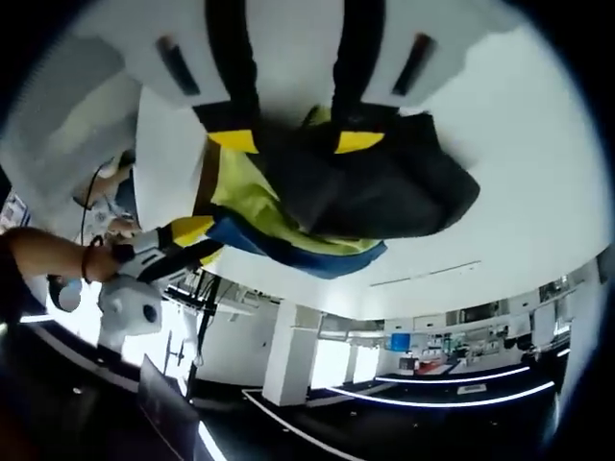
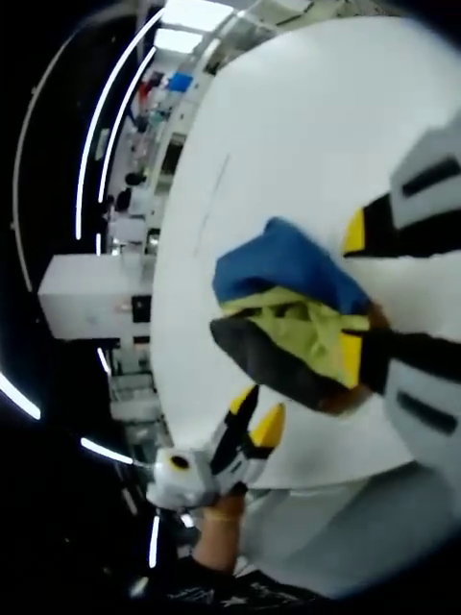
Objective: Fold the garment on the visible template until the final outline fits inside the template.
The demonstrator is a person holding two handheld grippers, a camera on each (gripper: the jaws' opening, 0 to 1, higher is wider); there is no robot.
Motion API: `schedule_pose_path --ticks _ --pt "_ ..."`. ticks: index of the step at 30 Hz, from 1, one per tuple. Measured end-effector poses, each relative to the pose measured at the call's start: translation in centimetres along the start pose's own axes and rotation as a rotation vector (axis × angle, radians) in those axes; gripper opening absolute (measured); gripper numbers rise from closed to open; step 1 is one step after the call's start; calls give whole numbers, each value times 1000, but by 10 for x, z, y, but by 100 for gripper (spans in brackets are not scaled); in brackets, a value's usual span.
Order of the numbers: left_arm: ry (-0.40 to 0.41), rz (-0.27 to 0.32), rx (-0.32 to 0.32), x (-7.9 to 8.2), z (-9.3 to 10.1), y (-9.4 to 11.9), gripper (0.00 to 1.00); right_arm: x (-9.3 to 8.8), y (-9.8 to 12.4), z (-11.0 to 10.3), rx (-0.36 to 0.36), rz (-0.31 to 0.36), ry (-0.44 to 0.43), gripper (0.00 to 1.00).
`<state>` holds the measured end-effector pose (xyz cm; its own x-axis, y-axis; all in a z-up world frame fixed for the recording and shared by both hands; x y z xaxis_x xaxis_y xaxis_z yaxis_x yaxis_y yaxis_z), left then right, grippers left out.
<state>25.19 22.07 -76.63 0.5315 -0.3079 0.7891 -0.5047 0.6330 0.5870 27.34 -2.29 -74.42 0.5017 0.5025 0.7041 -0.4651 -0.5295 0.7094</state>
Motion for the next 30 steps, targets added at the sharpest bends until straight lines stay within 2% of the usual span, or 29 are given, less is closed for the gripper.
schedule_pose_path --ticks 3,8,11,18,23,30 --pt "7 -15 -2 -3 0 -4 25 0 -2 1 3 -3 -4 19" --pt "45 -24 -12 -7 2 -9 19 -1 -2 1 1 -5 -15 5" --pt "62 -18 -20 -6 5 -10 17 -2 -2 1 -5 -10 -13 4" --pt "74 0 -43 0 10 -12 0 1 -1 0 -7 8 -30 0" --pt "56 7 -54 5 13 -6 0 4 1 -1 -5 19 -24 0" --pt "78 63 -52 16 12 14 0 8 8 -2 -13 36 -14 0"
Point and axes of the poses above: the point that each gripper's makers call its tool centre point, and the gripper's own axes: y roughly backward along the fingers, z roughly to its right, x roughly out of its top, the point moved 8 cm from there along y, roughly backward along the fingers, and after that the axes turned 10 degrees about -z, right-handed, at the moved point
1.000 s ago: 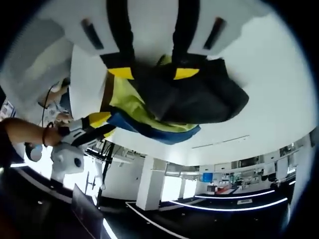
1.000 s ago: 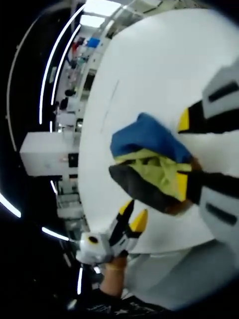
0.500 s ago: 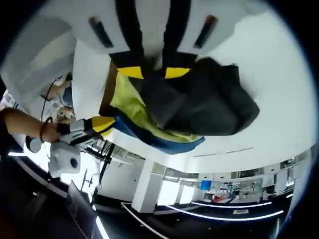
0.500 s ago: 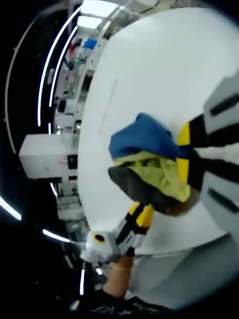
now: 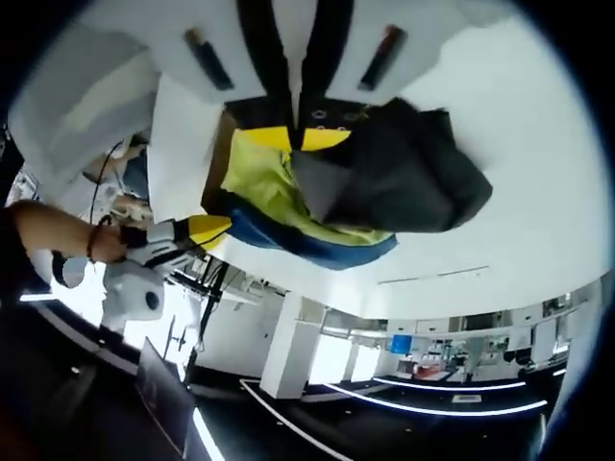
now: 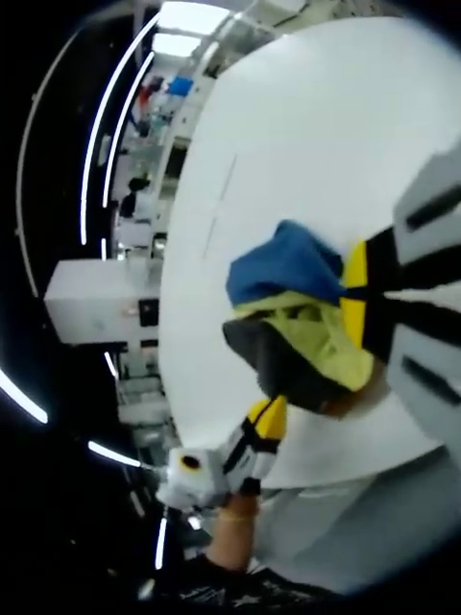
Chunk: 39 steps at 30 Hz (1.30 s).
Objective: Fold the garment on the visible template until the final outline fits inside the template.
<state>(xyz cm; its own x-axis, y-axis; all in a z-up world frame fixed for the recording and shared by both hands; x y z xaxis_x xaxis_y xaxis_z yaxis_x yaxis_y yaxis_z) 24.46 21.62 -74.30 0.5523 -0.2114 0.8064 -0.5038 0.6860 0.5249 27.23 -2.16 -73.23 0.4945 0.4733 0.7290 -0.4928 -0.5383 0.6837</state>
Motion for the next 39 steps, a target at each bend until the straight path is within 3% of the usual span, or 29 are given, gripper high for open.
schedule_pose_path --ticks 7,16,20,25,29,33,39 --pt "30 76 31 15 0 22 0 10 12 -4 -4 27 19 0" --pt "76 170 70 34 -9 53 0 36 32 -13 -9 81 57 0" --pt "86 201 88 43 -15 61 0 46 31 -13 -7 87 64 0" --pt "115 215 121 50 -24 63 0 62 25 -9 -7 87 86 0" --pt "137 198 166 55 -35 59 0 76 18 -3 -34 66 61 0" --pt "180 222 174 62 -44 55 0 90 10 4 -30 71 -13 0" --pt "218 230 206 73 -63 46 0 106 -9 17 -27 56 -43 0"
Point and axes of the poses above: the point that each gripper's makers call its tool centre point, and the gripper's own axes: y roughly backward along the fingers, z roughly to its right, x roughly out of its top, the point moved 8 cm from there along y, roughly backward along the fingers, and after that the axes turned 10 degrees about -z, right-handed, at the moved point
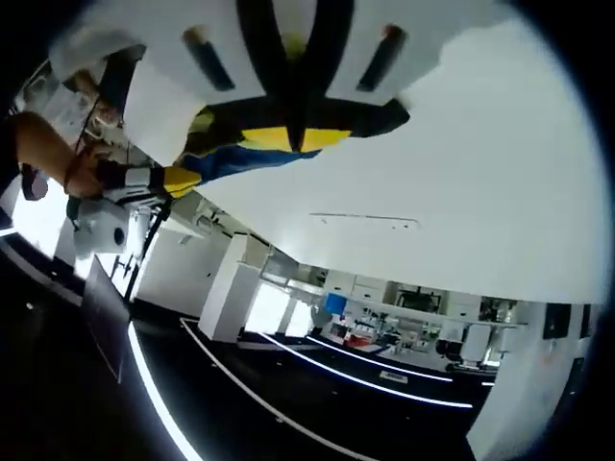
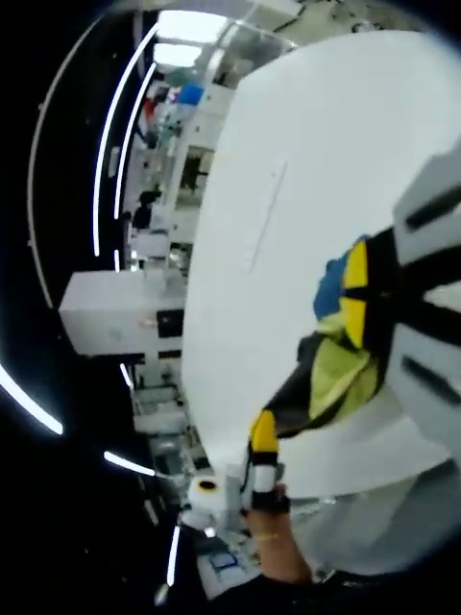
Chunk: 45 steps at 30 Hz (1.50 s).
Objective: Fold the garment on the visible template until the final outline fits inside the template.
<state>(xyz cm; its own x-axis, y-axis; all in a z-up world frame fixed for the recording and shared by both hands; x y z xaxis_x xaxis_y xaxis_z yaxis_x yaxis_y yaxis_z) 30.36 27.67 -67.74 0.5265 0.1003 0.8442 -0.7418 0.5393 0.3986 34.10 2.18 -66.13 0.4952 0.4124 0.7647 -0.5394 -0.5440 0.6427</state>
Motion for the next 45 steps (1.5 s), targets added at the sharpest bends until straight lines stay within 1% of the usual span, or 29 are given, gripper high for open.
schedule_pose_path --ticks 5,9,12,16,21,23,27,30,31,32,33,34,35,37,39,41,43,45 --pt "73 -9 31 3 -17 -12 0 8 -19 9 5 -22 -44 0" --pt "85 -6 55 2 -26 -21 0 13 -35 20 12 -27 -86 0" --pt "126 -19 70 -1 -35 -31 0 16 -47 29 12 -33 -110 0" --pt "132 -29 86 -2 -41 -41 0 15 -62 41 3 -49 -145 0" --pt "166 -44 101 -8 -52 -58 0 10 -77 50 1 -76 -191 0" --pt "166 -58 108 -11 -52 -61 0 9 -80 51 -2 -83 -198 0" --pt "174 -74 112 -17 -58 -68 0 4 -89 53 0 -101 -213 0" --pt "163 -63 116 -16 -58 -69 0 5 -88 52 11 -83 -221 0" --pt "146 -58 125 -15 -57 -68 0 6 -85 51 14 -69 -224 0" --pt "120 -52 134 -14 -57 -67 2 7 -83 50 17 -62 -225 0" --pt "108 -45 136 -13 -56 -66 5 8 -82 52 21 -55 -224 3" --pt "97 -30 133 -11 -58 -66 10 10 -79 53 22 -34 -223 8" --pt "98 -27 130 -11 -59 -65 17 11 -75 54 24 -18 -221 14" --pt "79 -15 119 -9 -54 -60 25 12 -70 54 28 -16 -208 18" --pt "52 1 113 -8 -53 -55 33 11 -64 54 24 -11 -180 21" --pt "28 10 107 -7 -49 -50 39 10 -60 56 22 -8 -165 28" --pt "-4 6 98 -8 -44 -45 42 5 -56 57 22 -11 -150 31" --pt "-24 -8 93 -10 -42 -41 44 -1 -54 58 21 -32 -123 35"
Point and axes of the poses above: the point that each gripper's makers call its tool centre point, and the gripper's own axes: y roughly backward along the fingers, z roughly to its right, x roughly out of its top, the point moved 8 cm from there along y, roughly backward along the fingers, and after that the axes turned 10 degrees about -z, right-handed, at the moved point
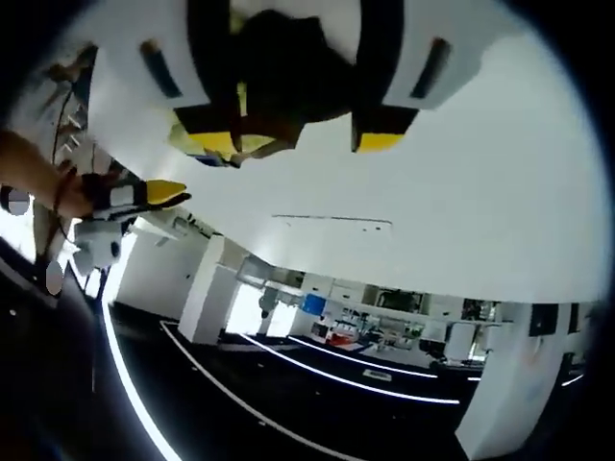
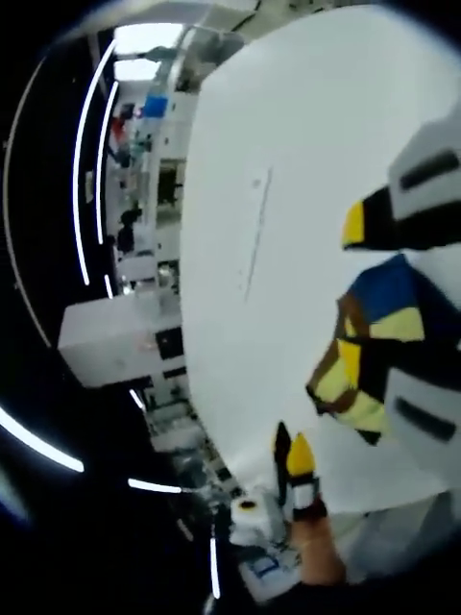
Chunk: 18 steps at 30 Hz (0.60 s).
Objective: Fold the garment on the visible template until the final outline fits inside the template.
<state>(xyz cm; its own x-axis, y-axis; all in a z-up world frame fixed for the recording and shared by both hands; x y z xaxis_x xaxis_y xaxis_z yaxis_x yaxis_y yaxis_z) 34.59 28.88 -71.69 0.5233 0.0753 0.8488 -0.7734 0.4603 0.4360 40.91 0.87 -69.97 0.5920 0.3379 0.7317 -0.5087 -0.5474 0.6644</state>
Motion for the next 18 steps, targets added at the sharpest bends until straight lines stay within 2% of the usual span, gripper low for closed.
schedule_pose_path --ticks 7,12,14,18 --pt "-26 -62 -29 -17 13 6 47 -19 -1 4 20 -50 34 41" --pt "-21 -115 -58 -36 23 2 45 -27 -2 8 47 -65 42 40" --pt "-20 -133 -69 -41 33 1 44 -28 -3 10 50 -65 36 38" --pt "-26 -154 -68 -50 35 -3 42 -32 -5 13 50 -74 27 34"
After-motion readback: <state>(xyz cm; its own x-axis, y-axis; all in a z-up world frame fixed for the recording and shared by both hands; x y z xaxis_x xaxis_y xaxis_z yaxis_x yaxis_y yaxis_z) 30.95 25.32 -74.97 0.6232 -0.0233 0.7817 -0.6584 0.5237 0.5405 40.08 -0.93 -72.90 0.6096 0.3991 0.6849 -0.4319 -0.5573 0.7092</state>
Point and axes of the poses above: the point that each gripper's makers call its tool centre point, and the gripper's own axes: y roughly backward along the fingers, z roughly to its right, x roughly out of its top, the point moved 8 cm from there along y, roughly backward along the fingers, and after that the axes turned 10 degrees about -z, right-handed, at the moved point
